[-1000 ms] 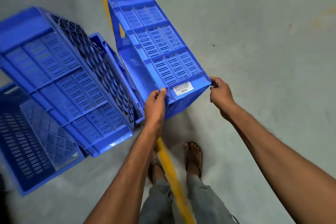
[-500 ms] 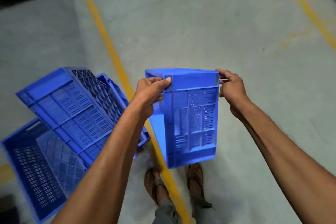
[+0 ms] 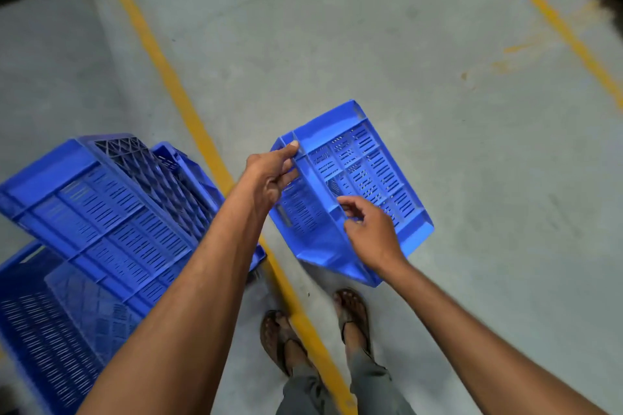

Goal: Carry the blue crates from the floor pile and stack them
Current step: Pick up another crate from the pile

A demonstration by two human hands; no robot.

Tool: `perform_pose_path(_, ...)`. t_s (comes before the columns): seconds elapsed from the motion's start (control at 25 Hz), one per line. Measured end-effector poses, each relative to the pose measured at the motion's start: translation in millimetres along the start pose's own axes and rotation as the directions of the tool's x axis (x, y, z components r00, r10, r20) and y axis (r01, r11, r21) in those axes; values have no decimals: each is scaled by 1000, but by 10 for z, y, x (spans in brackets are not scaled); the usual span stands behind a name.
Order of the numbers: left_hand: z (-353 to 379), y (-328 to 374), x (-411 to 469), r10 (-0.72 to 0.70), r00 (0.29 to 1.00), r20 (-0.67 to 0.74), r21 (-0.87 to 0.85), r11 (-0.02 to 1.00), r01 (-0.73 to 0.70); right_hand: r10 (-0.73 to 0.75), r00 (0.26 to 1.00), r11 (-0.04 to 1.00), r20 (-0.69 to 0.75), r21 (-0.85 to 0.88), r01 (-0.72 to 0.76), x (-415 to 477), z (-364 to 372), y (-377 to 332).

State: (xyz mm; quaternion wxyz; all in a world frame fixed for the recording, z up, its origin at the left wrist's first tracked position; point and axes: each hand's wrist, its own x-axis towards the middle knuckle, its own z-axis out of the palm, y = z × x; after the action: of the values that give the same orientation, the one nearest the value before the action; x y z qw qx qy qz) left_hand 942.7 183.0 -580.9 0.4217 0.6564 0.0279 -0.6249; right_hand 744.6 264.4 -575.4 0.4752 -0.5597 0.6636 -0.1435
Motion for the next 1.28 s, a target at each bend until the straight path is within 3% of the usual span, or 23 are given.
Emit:
perform_pose_path(0.16,-61,30,149,-26,1000,11,-43,999,27,57,994,997,91,-61,-51,93,27,-95)
perform_pose_path(0.28,-88,10,194,-34,999,40,-58,998,36,3,984,960,176,-275,47,220,95,-202)
perform_pose_path(0.36,-101,-21,153,-35,997,65,-46,998,38,43,977,925,211,-378,41,334,174,-210)
perform_pose_path(0.44,-166,-50,55,-13,996,84,10,1000,12,153,942,958,298,-277,-68,433,206,-205)
perform_pose_path(0.56,-392,-159,-109,58,998,23,125,990,-60,222,894,959,390,76,-272,443,62,-196)
perform_pose_path(0.64,-608,-281,-197,82,996,-46,114,990,-77,220,880,881,421,302,-364,329,-236,-248)
perform_pose_path(0.76,-848,-527,-308,66,991,-119,102,993,-54,194,793,656,577,525,-542,77,-946,-355)
perform_pose_path(0.88,-889,-799,-404,64,973,-221,138,990,-34,116,730,523,674,583,-622,-198,-1557,-422)
perform_pose_path(1.0,-835,-1017,-562,74,959,-274,233,972,-9,81,712,450,697,612,-650,-525,-1873,-566)
perform_pose_path(1.16,-750,-1198,-814,77,944,-322,297,954,24,98,755,525,649,611,-593,-994,-2101,-825)
perform_pose_path(1.28,-778,-1275,-827,-19,955,-297,296,949,111,77,777,586,624,602,-542,-1263,-2301,-928)
